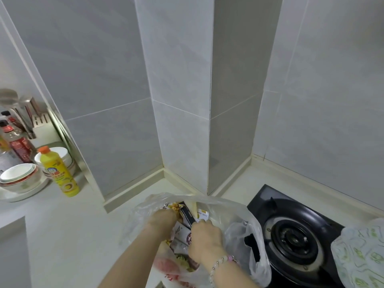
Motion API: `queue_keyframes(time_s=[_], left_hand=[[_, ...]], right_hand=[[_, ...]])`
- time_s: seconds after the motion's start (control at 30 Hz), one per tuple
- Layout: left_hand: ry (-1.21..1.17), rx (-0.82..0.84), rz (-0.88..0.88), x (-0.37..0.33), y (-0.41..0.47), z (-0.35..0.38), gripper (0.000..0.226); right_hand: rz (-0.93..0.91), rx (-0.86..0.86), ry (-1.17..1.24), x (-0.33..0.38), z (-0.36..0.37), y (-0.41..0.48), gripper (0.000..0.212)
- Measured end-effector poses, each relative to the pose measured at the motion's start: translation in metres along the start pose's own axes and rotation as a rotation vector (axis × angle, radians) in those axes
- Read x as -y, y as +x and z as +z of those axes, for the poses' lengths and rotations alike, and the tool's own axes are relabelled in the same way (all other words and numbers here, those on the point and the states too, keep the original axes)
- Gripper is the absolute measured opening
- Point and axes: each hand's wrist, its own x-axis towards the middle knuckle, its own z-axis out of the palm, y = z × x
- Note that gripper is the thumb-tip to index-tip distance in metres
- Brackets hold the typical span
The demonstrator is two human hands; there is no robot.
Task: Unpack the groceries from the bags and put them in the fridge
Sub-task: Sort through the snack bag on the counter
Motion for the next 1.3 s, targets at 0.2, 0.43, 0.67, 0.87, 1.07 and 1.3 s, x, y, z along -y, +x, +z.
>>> queue_keyframes(time_s=[0.2,0.43,0.67,0.87,1.07,1.3], left_hand=[[-0.181,-0.038,-0.049,0.014,-0.004,-0.016,0.024],[-0.628,-0.180,-0.078,0.022,-0.015,-0.035,0.020],[-0.951,-0.022,0.036,0.028,-0.031,-0.034,0.016],[-0.869,0.003,-0.037,0.032,-0.027,-0.027,0.039],[-0.357,-0.140,-0.125,0.038,0.003,-0.018,0.043],[-0.007,-0.139,-0.048,0.030,0.026,-0.002,0.063]], right_hand=[[-0.023,-0.092,0.203,0.001,-0.007,-0.008,0.049],[-0.115,-0.256,0.264,0.006,-0.014,-0.012,0.090],[-0.130,-0.346,0.164,0.005,-0.014,-0.014,0.088],[-0.086,-0.217,0.148,0.002,-0.020,-0.020,0.055],[-0.065,-0.167,0.139,0.001,-0.019,-0.018,0.044],[-0.020,-0.141,0.092,-0.016,-0.027,-0.009,0.054]])
